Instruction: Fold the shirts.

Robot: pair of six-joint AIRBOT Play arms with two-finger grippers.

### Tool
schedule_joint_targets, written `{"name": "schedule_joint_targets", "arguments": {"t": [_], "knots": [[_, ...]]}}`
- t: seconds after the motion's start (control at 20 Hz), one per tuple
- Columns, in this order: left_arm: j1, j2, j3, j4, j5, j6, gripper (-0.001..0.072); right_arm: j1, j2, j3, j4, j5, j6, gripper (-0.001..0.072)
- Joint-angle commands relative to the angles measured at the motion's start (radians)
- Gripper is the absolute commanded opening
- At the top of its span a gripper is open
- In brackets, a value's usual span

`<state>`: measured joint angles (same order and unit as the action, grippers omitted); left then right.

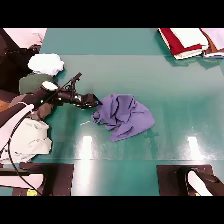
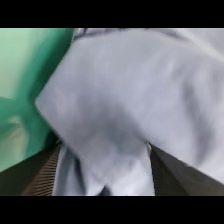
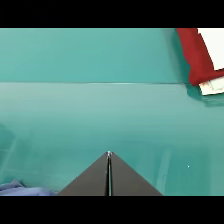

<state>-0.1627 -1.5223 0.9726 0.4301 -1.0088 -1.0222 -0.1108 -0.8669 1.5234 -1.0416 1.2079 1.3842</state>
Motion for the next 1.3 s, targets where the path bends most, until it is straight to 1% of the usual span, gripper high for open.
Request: {"name": "schedule_joint_targets", "arguments": {"t": [0.0, 0.15, 0.2, 0.25, 0.3, 0.35, 0.45, 0.55, 0.6, 0.65, 0.7, 0.75, 0.85, 0.9, 0.95, 1.0, 1.05, 1.15, 1.25], "knots": [[-0.003, -0.051, -0.012, -0.122, 0.012, 0.036, 0.0619, 0.001, 0.0, 0.0, 0.0, 0.0, 0.001, 0.0017], [-0.024, -0.055, -0.009, -0.13, 0.029, 0.035, 0.0616, 0.001, 0.0, 0.0, 0.0, 0.0, 0.001, 0.0017], [-0.024, -0.055, -0.002, -0.14, 0.044, 0.035, 0.0457, 0.001, 0.0, 0.0, 0.0, 0.001, 0.001, 0.0017], [-0.024, -0.054, 0.009, -0.153, 0.046, 0.035, 0.014, 0.001, 0.0, 0.0, 0.0, 0.006, 0.001, 0.0017], [-0.017, -0.051, 0.033, -0.153, 0.027, 0.037, 0.0025, 0.001, 0.0, 0.0, -0.002, 0.021, 0.001, 0.0017], [-0.005, -0.042, 0.066, -0.143, -0.006, 0.037, 0.0023, 0.001, 0.0, -0.002, -0.01, 0.046, 0.001, 0.0018], [0.026, 0.005, 0.165, -0.073, -0.055, 0.034, 0.0023, 0.001, 0.0, -0.053, -0.008, 0.109, 0.001, 0.0017], [0.049, 0.08, 0.275, 0.036, -0.074, 0.023, 0.0023, 0.002, 0.0, -0.181, -0.005, 0.179, 0.006, 0.0018], [0.058, 0.115, 0.323, 0.084, -0.082, 0.023, 0.0024, 0.002, 0.0, -0.275, -0.005, 0.189, 0.01, 0.0029], [0.061, 0.149, 0.369, 0.128, -0.091, 0.023, 0.0024, 0.003, 0.0, -0.374, -0.003, 0.177, 0.01, 0.0216], [0.061, 0.177, 0.402, 0.162, -0.095, 0.023, 0.0024, 0.003, -0.001, -0.481, 0.003, 0.14, 0.011, 0.0507], [0.061, 0.199, 0.419, 0.175, -0.097, 0.023, 0.0024, 0.003, -0.008, -0.595, 0.028, 0.095, 0.01, 0.0529], [0.061, 0.225, 0.427, 0.177, -0.098, 0.023, 0.0024, 0.003, -0.063, -0.771, 0.139, 0.023, -0.007, 0.0528], [0.061, 0.225, 0.427, 0.181, -0.111, 0.023, 0.0024, 0.004, -0.108, -0.833, 0.225, -0.014, -0.067, 0.0524], [0.061, 0.224, 0.427, 0.194, -0.125, 0.007, 0.0025, 0.005, -0.153, -0.871, 0.312, -0.049, -0.13, 0.0485], [0.061, 0.224, 0.427, 0.217, -0.135, -0.023, 0.0025, 0.016, -0.199, -0.894, 0.39, -0.088, -0.186, 0.0443], [0.061, 0.222, 0.427, 0.244, -0.137, -0.042, 0.0025, 0.042, -0.251, -0.901, 0.443, -0.136, -0.222, 0.0444], [0.061, 0.222, 0.426, 0.285, -0.145, -0.073, 0.0025, 0.124, -0.343, -0.87, 0.451, -0.206, -0.227, 0.0443], [0.061, 0.222, 0.426, 0.296, -0.157, -0.079, 0.0024, 0.222, -0.438, -0.798, 0.441, -0.238, -0.234, 0.0444]]}}
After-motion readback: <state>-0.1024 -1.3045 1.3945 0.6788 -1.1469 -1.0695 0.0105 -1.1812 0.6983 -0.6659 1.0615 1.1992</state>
